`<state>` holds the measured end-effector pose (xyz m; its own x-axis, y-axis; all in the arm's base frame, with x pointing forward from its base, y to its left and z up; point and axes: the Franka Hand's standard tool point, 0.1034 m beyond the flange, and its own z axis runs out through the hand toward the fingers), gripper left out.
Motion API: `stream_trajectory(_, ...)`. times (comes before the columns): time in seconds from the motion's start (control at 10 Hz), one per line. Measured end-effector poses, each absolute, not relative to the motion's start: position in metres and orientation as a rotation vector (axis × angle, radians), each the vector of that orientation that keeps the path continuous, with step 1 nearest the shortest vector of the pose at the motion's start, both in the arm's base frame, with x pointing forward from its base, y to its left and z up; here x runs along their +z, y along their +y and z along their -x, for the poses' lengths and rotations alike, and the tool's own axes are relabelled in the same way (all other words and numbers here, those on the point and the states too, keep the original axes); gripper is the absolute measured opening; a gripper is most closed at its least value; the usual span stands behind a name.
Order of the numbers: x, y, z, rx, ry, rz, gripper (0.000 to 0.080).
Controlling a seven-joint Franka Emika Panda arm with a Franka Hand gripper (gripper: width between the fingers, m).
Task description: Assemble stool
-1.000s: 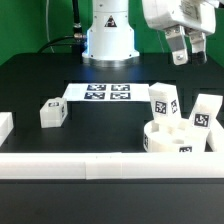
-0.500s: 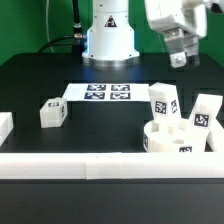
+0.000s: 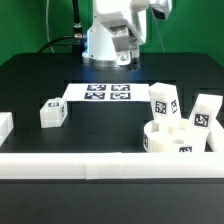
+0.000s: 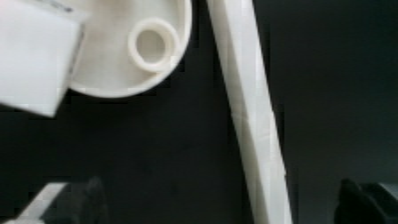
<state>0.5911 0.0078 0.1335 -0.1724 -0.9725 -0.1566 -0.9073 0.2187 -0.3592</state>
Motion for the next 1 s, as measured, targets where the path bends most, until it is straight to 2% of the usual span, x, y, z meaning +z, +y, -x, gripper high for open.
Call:
stream_trajectory(0.3, 0.126, 0.004, -0.592, -0.256, 1.961, 2.039, 0.0649)
stream_trajectory(1.0, 0.124, -0.010, -0.591, -0.330, 1.326, 2.590, 0.0649)
